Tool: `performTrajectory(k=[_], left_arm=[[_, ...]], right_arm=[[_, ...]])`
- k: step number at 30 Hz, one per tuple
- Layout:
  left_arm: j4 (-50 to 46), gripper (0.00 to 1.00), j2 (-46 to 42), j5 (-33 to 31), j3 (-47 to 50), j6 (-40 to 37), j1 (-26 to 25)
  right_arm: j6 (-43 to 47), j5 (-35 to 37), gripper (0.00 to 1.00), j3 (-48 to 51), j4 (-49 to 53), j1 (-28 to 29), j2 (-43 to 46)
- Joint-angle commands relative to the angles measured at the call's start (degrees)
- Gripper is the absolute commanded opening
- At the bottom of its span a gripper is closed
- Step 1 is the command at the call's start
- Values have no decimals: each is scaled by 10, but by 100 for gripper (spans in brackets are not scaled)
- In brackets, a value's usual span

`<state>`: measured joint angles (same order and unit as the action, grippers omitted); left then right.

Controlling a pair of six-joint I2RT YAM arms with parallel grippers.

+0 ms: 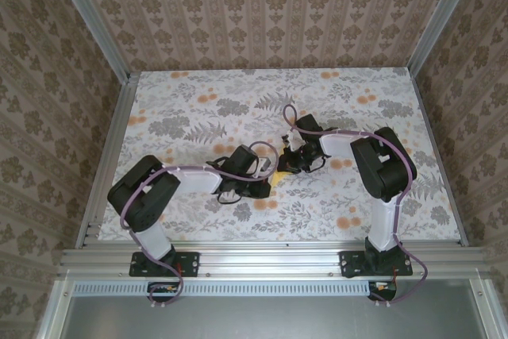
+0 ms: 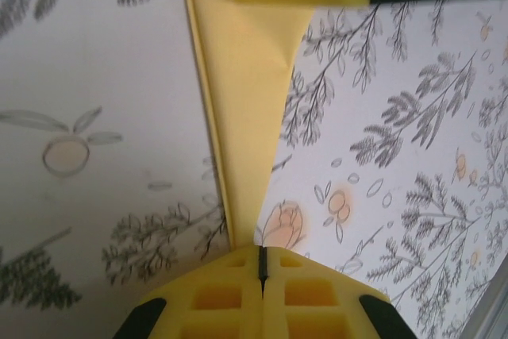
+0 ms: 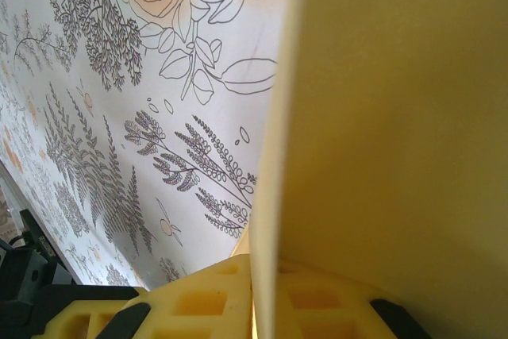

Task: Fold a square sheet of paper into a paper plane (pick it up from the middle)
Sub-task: Fold the wing for the fifth time at the center of the table.

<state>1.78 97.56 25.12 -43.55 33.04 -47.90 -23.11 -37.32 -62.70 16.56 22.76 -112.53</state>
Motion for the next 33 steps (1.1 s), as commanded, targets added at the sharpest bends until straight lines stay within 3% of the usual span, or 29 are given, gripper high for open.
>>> performTrajectory(k=[1,6,12,22,33], left_arm=[[-94,3,-10,3,25,-22,-8],[-86,3,-40,7,17,-16,-2],[27,5,-69,5,10,52,23],[61,5,20,-3,-47,66,24],[39,5,46,-14,-41,57,21]], right_arm=[[-6,92,13,11,23,0,-49],[-6,91,13,9,24,-1,-50],[-5,91,13,7,26,-1,-52],[-3,87,12,4,27,0,-55],[-4,85,13,2,26,0,-57]])
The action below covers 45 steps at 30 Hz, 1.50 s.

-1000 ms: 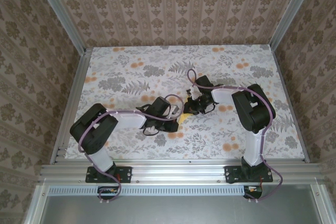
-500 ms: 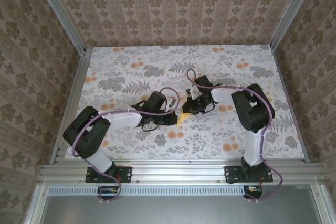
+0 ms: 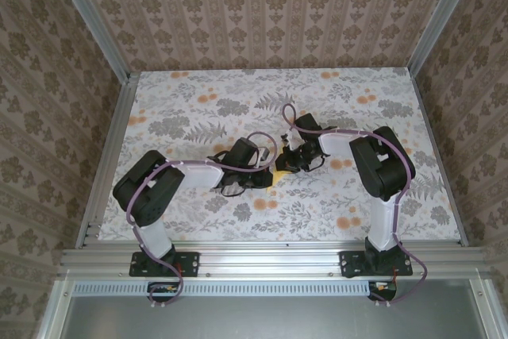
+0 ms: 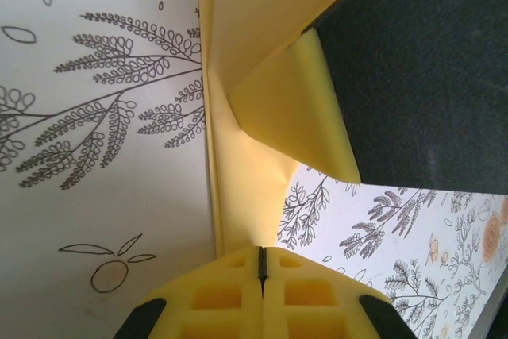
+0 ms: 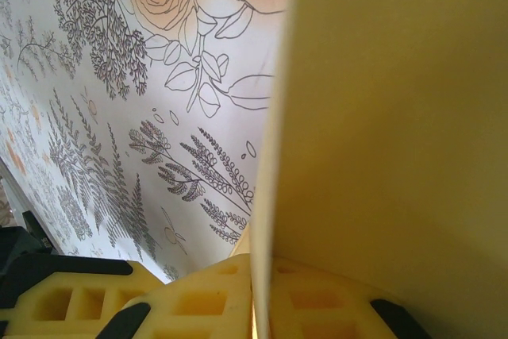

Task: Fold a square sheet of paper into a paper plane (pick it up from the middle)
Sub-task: Fold the wing for the fifth time at the center of the table.

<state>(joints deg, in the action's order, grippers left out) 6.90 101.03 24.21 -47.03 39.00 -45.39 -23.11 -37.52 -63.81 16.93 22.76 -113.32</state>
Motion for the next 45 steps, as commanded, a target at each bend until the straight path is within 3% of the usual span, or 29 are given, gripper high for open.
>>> performTrajectory(k=[1,11,25,34,45], left_arm=[[-14,4,13,-5,-5,-4,-6],[-52,4,24,-25,0,-15,-15],[-69,2,29,-40,1,-17,-16],[-71,0,31,-45,-1,-14,-16],[-74,0,31,-43,-2,-12,-16]], right_arm=[[-4,87,13,14,22,0,-48],[-13,77,18,5,28,-1,-27],[-42,145,21,10,76,-8,146],[-60,109,11,8,46,32,99],[-60,81,10,12,8,21,28]])
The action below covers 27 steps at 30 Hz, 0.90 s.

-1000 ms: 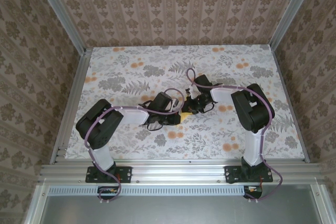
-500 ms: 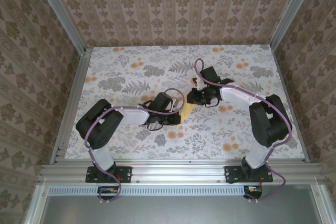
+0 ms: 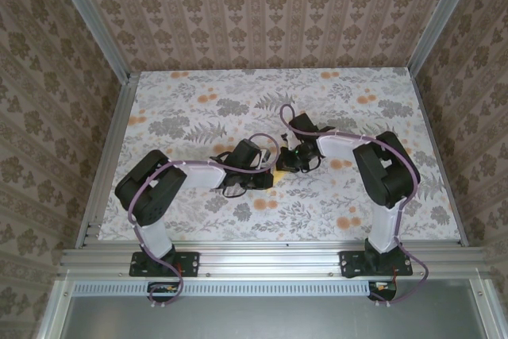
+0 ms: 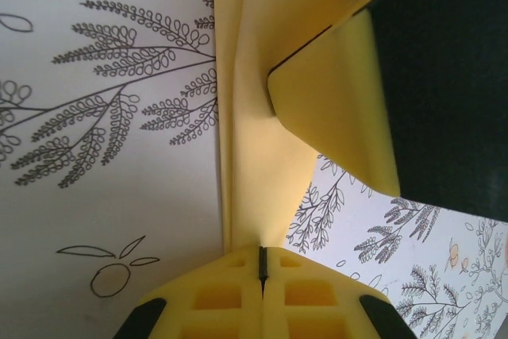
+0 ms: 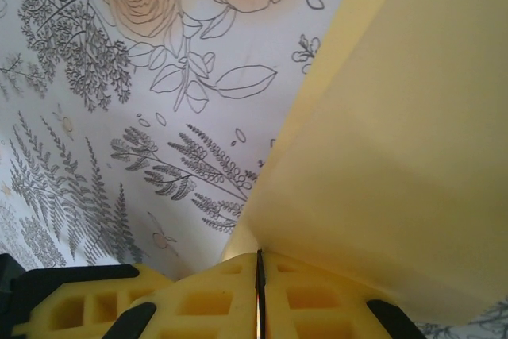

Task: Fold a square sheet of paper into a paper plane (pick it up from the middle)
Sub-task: Fold the wing for the fifth time at the center of the table.

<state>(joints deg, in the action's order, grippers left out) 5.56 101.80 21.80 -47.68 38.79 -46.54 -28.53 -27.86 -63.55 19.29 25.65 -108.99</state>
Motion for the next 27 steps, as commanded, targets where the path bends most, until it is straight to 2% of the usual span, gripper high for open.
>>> performTrajectory(k=[1,4,12,18,27], left_arm=[[-60,0,23,-19,3,-10,-5],[-55,1,10,-9,0,-5,-1],[41,12,-33,5,-6,75,2],[61,11,-1,2,0,97,4],[18,6,22,-20,6,82,4]], right_arm=[[-5,-20,10,9,-17,-9,-22],[-6,-24,10,14,-18,-9,-29],[-15,-27,10,33,-30,-9,-25],[-20,-30,10,33,-38,-9,-25],[-23,-31,11,33,-40,-9,-22]])
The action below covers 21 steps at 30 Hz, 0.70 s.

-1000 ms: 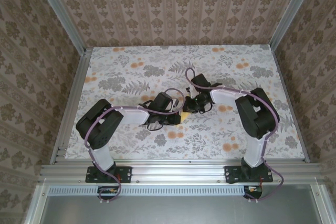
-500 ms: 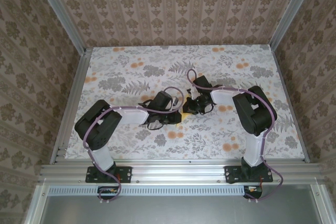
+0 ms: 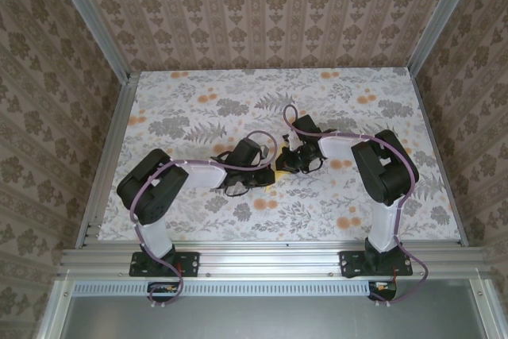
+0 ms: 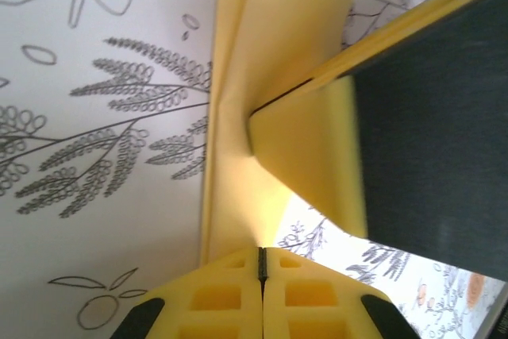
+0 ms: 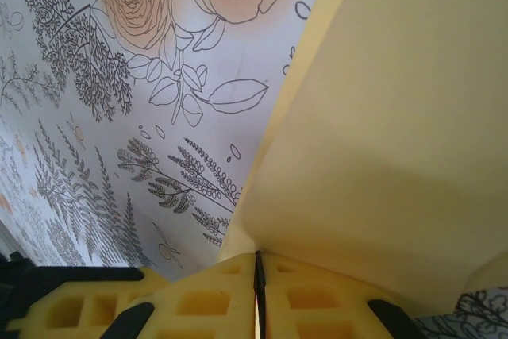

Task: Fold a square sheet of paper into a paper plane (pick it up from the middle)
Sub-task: Fold the wing for the fifth time at the center of the table.

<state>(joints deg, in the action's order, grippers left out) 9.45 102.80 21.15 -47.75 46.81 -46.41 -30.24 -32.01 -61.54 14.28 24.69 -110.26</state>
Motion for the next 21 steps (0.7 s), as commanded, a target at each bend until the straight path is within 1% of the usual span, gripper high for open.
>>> performTrajectory(k=[1,6,9,14,18,21], left_arm=[[-25,5,14,-17,7,1,3],[-28,4,18,-27,24,-1,5],[-13,3,20,-25,39,1,5],[1,0,19,-18,52,2,10],[20,0,19,-15,64,-4,11],[46,0,20,-9,77,-1,15]], right_arm=[[-6,10,11,12,9,0,-8],[-21,5,12,17,-16,-3,12],[-68,2,14,27,-62,-8,30],[-152,11,14,55,-154,-4,48],[-192,25,13,69,-192,5,41],[-206,27,12,74,-206,10,25]])
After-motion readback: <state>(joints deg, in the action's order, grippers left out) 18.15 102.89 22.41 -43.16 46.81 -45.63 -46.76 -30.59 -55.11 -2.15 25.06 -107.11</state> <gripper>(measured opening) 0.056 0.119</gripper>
